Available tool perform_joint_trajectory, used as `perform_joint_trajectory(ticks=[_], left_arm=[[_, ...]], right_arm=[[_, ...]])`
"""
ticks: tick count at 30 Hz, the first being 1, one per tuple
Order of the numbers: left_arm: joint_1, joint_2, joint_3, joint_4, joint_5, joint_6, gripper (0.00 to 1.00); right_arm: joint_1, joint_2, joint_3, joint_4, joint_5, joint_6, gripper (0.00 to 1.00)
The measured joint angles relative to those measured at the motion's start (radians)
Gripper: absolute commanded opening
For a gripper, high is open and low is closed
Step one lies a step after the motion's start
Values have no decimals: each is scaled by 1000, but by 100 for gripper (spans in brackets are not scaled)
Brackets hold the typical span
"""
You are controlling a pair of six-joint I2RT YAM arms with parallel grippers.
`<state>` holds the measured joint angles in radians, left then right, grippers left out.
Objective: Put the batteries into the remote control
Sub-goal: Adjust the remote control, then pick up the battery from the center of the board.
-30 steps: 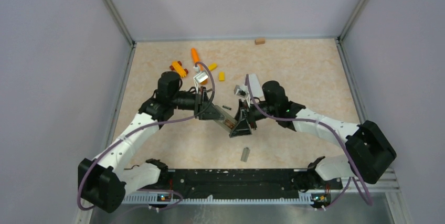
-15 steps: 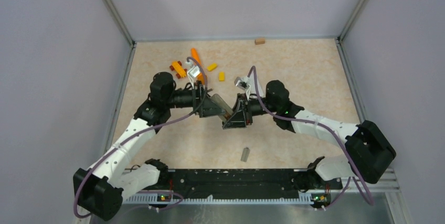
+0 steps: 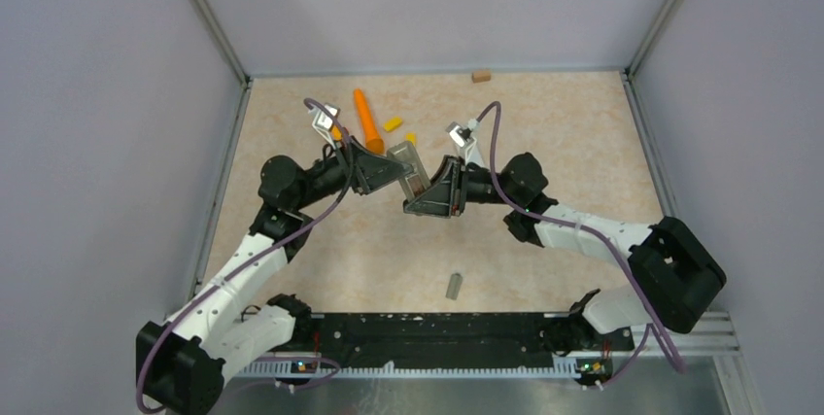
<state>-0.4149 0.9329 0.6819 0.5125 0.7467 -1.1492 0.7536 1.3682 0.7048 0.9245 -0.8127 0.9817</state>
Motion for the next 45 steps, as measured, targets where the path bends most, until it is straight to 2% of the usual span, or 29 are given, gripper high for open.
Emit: perform_joint_trajectory(ticks=[1, 4, 7, 10, 12, 13, 14, 16, 17, 19, 21, 26, 30, 33, 36, 40, 45], left_arm=[[0, 1, 0, 10, -3, -5, 74], [0, 12, 0, 35, -13, -15, 61], [1, 27, 0, 40, -28, -12, 36], [5, 35, 2, 21, -35, 7, 20], [10, 37, 5, 12, -34, 35, 1], [12, 37, 5, 12, -29, 41, 0], [13, 37, 7, 8, -30, 51, 0], [16, 37, 8, -4, -29, 63, 0], [19, 37, 8, -16, -29, 75, 0], [29, 35, 10, -54, -39, 102, 0], [45, 24, 16, -113, -64, 150, 0], [69, -30, 66, -361, -232, 313, 0], [74, -84, 84, -540, -449, 418, 0], [79, -123, 84, -654, -592, 467, 0], [79, -166, 84, -723, -681, 500, 0], [79, -216, 84, -772, -743, 525, 0], [79, -251, 84, -828, -787, 536, 0]], right_arm=[[0, 8, 0, 14, -1, 14, 0], [0, 34, -11, 59, -5, 64, 0], [0, 38, -11, 79, -5, 88, 0], [0, 37, -11, 94, -8, 101, 0], [0, 37, -11, 89, -8, 122, 0], [0, 37, -11, 85, -10, 129, 0], [1, 37, -11, 81, -11, 129, 11], [1, 37, -10, 64, -10, 120, 54], [1, 35, -10, 48, -8, 109, 66], [2, 17, -10, -25, 7, 64, 77], [2, -25, -9, -141, 55, -6, 80], [2, -141, 26, -444, 238, -172, 79], [2, -165, 68, -631, 373, -285, 63], [2, -107, 167, -808, 483, -398, 53], [2, 6, 306, -949, 568, -515, 51], [2, 140, 418, -1054, 645, -657, 44], [5, 279, 435, -1102, 678, -799, 41]])
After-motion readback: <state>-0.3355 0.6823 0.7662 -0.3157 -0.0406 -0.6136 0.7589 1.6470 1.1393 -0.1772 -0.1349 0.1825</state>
